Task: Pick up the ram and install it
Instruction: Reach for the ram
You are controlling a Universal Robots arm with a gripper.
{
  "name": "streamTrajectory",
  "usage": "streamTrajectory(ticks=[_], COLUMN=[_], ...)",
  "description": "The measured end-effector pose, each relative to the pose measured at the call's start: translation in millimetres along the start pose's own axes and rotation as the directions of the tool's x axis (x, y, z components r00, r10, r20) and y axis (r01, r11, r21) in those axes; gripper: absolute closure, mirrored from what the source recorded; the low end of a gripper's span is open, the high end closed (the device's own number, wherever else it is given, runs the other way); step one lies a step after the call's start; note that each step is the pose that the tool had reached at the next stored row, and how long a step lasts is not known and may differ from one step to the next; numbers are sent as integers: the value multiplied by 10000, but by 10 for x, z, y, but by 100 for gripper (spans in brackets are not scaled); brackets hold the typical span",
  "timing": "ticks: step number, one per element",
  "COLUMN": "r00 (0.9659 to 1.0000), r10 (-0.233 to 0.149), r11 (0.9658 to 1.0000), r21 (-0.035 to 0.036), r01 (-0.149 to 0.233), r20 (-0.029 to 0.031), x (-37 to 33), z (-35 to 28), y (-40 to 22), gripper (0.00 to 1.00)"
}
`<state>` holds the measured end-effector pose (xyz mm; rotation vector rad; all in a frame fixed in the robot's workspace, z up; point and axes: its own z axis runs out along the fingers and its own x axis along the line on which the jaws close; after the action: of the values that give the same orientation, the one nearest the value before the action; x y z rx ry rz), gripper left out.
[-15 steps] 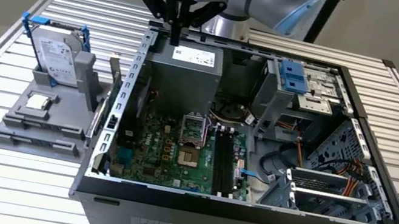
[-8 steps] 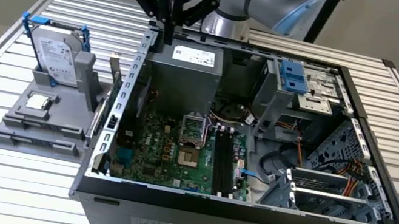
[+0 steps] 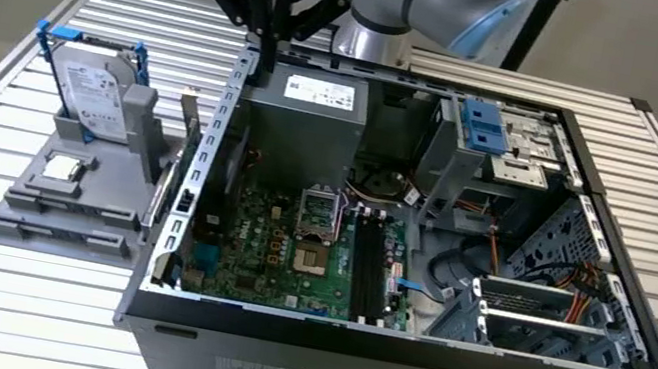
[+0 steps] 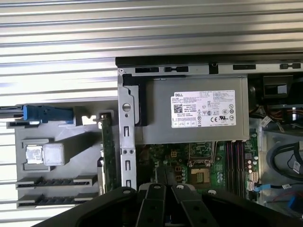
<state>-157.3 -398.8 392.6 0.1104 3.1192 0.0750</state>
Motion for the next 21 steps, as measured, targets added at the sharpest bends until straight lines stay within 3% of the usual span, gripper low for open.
streamTrajectory(ticks=[21], r00=[10000], r10=[2], r11=[10000], r21=[1], r01=[-2], r20=[-18], x=[275], z=[-5], y=[-19], gripper=[100])
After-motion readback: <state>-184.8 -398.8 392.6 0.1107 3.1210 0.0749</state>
